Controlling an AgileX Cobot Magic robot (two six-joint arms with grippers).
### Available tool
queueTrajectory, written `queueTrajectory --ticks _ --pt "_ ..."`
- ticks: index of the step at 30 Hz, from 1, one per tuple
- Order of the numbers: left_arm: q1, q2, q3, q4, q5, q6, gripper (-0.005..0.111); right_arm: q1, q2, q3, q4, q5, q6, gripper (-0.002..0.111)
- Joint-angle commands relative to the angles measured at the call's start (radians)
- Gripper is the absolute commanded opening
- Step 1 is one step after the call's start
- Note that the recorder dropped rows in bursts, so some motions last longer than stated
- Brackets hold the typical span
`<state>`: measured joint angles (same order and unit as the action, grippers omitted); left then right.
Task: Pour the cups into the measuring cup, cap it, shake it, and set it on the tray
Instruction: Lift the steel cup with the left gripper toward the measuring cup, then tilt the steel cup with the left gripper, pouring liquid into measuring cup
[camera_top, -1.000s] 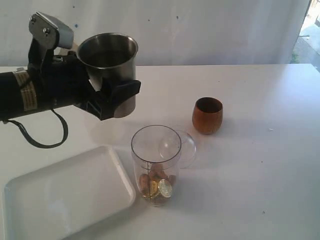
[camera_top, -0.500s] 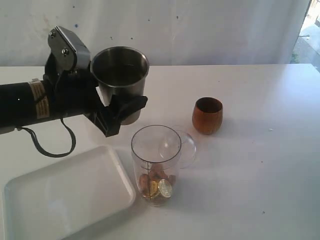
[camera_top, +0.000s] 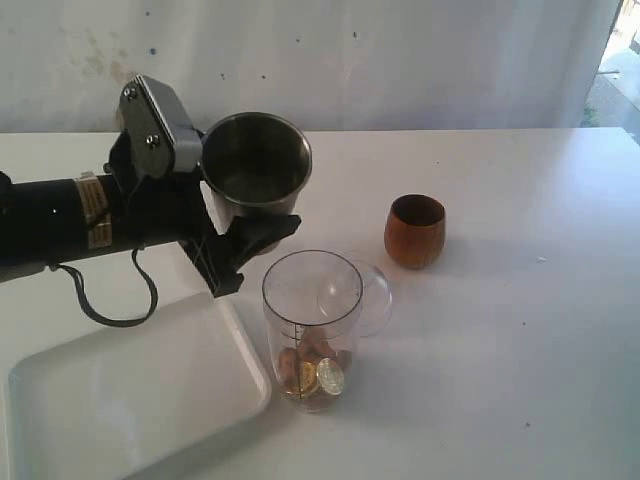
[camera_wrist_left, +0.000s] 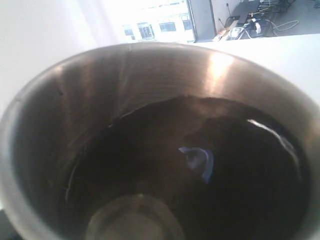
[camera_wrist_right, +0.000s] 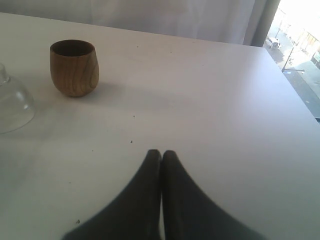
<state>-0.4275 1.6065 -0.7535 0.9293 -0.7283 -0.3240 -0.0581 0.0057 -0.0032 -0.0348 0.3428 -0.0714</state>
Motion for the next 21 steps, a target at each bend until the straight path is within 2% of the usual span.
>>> queueTrajectory --ticks 1,14,21 --pt "-0.005 -0.011 -0.015 -0.035 -0.069 0.065 0.0 -0.003 -0.006 0.003 -0.001 -0.001 -0.005 0.0" --pt "-0.005 -0.011 -0.015 -0.035 -0.083 0.226 0.0 -0.003 -0.006 0.003 -0.001 -0.001 -0.005 0.0" --pt "-0.005 -0.011 -0.015 -0.035 -0.1 0.249 0.0 -0.003 -0.006 0.003 -0.001 -0.001 -0.005 0.0"
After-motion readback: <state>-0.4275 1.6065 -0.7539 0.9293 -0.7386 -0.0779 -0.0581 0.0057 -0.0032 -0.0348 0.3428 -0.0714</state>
